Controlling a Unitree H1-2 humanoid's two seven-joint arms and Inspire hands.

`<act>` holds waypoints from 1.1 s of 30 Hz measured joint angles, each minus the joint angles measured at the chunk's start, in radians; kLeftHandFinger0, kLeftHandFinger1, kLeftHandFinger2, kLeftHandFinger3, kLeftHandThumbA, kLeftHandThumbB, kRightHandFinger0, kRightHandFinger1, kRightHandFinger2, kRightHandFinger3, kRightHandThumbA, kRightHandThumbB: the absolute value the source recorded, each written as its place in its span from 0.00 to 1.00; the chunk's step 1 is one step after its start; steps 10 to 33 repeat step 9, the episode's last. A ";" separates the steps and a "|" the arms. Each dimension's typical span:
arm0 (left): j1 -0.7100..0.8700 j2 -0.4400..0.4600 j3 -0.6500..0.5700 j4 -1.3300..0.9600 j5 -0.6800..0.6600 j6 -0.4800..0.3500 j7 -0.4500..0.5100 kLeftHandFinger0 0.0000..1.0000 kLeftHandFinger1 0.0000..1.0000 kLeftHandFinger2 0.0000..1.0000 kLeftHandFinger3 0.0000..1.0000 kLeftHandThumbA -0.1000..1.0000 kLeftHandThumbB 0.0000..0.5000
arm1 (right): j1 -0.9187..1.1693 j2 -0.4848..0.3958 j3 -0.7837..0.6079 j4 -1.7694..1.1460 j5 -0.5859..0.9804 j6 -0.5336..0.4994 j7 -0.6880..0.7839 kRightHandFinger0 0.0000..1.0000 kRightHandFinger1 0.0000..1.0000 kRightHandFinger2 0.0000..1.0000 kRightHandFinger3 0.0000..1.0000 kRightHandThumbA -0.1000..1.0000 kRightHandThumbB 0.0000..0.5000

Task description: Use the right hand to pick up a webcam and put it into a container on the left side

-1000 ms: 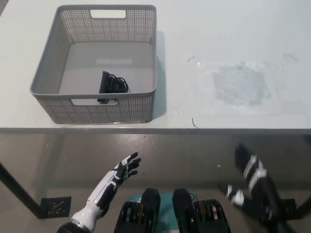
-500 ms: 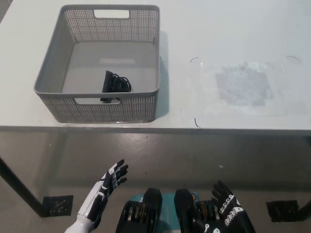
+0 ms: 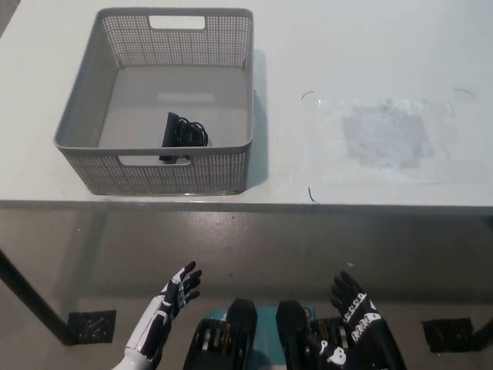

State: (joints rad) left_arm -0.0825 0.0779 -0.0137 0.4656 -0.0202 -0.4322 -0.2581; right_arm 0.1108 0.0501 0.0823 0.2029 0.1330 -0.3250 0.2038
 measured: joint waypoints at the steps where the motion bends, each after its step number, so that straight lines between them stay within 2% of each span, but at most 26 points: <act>1: 0.000 0.000 0.000 0.001 0.000 0.000 0.000 1.00 1.00 1.00 1.00 1.00 1.00 | 0.000 0.000 0.000 0.002 0.000 0.000 0.000 1.00 1.00 1.00 1.00 1.00 0.33; 33: 0.000 0.000 -0.002 0.024 0.002 0.000 0.000 1.00 1.00 1.00 1.00 1.00 1.00 | -0.007 -0.001 0.000 0.007 0.000 0.000 0.000 1.00 1.00 1.00 1.00 1.00 0.35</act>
